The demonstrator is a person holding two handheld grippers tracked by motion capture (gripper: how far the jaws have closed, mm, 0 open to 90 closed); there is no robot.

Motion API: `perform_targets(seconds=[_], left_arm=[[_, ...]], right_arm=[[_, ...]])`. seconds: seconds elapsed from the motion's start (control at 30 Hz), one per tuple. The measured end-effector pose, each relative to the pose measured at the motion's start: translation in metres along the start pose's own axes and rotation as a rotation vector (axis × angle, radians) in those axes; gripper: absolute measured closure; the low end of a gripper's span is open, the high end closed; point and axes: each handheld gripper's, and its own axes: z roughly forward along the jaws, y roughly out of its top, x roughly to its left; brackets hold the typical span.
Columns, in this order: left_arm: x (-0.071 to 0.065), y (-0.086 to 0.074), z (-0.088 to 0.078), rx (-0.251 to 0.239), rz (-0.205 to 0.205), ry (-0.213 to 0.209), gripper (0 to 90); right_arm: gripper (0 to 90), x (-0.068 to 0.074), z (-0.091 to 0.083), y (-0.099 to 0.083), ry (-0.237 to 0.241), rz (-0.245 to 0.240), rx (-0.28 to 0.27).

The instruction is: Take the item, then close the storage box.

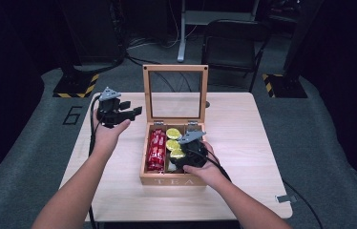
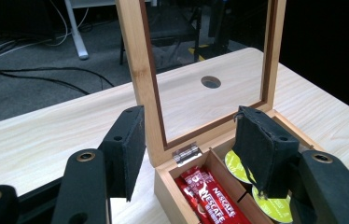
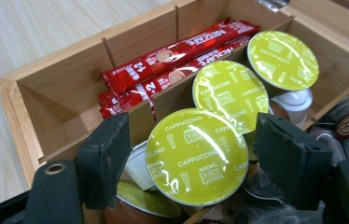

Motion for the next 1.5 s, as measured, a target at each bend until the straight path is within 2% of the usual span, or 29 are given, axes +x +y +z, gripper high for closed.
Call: perform_targets(seconds=[0.07, 0.4, 0.67, 0.93, 1.43, 1.5], left_arm=[[0.0, 0.001, -0.001, -0.005, -0.002, 0.001, 43.1], [0.002, 0.0, -0.001, -0.001, -0.003, 0.006, 43.1], [0.0, 0.001, 0.0, -0.006, -0.002, 0.003, 43.1], [0.001, 0.0, 0.001, -0.001, -0.001, 0.005, 43.1], [0.002, 0.001, -0.002, -0.006, -0.001, 0.011, 43.1], [0.002, 0.001, -0.002, -0.016, -0.014, 0.012, 43.1]], right_arm=[[27.0, 0.0, 0.002, -0.001, 0.0, -0.011, 0.011], [29.1, 0.001, 0.004, -0.001, -0.003, -0.007, 0.025], [35.5, 0.0, 0.004, -0.001, -0.017, -0.012, 0.021], [36.5, 0.0, 0.003, -0.001, -0.011, -0.015, 0.025], [36.7, 0.005, -0.008, 0.011, 0.019, -0.033, -0.014], [36.7, 0.005, -0.011, 0.013, 0.016, -0.03, -0.019]])
